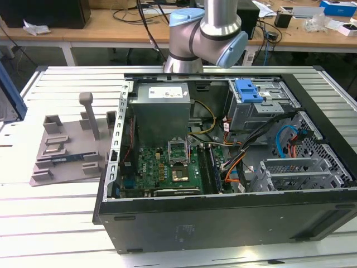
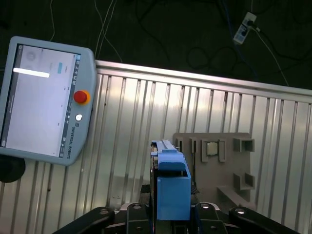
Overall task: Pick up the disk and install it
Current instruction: 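Pick up the disk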
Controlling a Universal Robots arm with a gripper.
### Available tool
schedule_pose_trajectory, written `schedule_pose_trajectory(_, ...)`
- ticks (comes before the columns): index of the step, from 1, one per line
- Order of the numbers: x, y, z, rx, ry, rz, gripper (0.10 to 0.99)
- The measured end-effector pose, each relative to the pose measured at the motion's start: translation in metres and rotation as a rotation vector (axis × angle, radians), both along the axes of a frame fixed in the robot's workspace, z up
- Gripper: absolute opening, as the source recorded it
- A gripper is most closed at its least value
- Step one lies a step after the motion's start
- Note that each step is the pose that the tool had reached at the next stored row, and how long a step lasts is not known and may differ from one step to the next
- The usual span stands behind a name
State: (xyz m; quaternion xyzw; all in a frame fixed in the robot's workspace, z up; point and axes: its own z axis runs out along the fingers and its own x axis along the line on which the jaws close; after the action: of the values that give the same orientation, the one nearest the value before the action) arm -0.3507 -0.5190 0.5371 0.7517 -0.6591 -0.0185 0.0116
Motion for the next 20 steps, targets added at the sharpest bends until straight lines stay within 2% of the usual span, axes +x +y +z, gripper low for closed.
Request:
schedule_pose_trajectory(3,0.0002,-0.0092,0.0000,0.000,0.0000,0.000,0.365)
schedule_pose_trajectory(4,0.0003,-0.0188,-0.0001,0.000,0.0000,0.000,0.365)
schedule_pose_trajectory(6,0.0004,-0.0249,-0.0001,0.000,0.0000,0.000,0.365)
schedule_pose_trajectory(7,0.0005,-0.0327,-0.0002,0.000,-0.0001,0.000,0.365)
schedule_pose_trajectory(11,0.0005,-0.0447,-0.0003,0.000,-0.0001,0.000,0.365)
schedule_pose_trajectory(13,0.0007,-0.0543,-0.0002,0.000,-0.0001,0.000,0.365)
schedule_pose_trajectory(17,0.0009,-0.0654,-0.0003,0.000,0.0000,0.000,0.365)
schedule_pose_trajectory(18,0.0010,-0.0701,-0.0004,0.000,-0.0001,0.000,0.365)
schedule_pose_trajectory(20,0.0038,-0.0711,-0.0004,0.000,-0.0001,0.000,0.365)
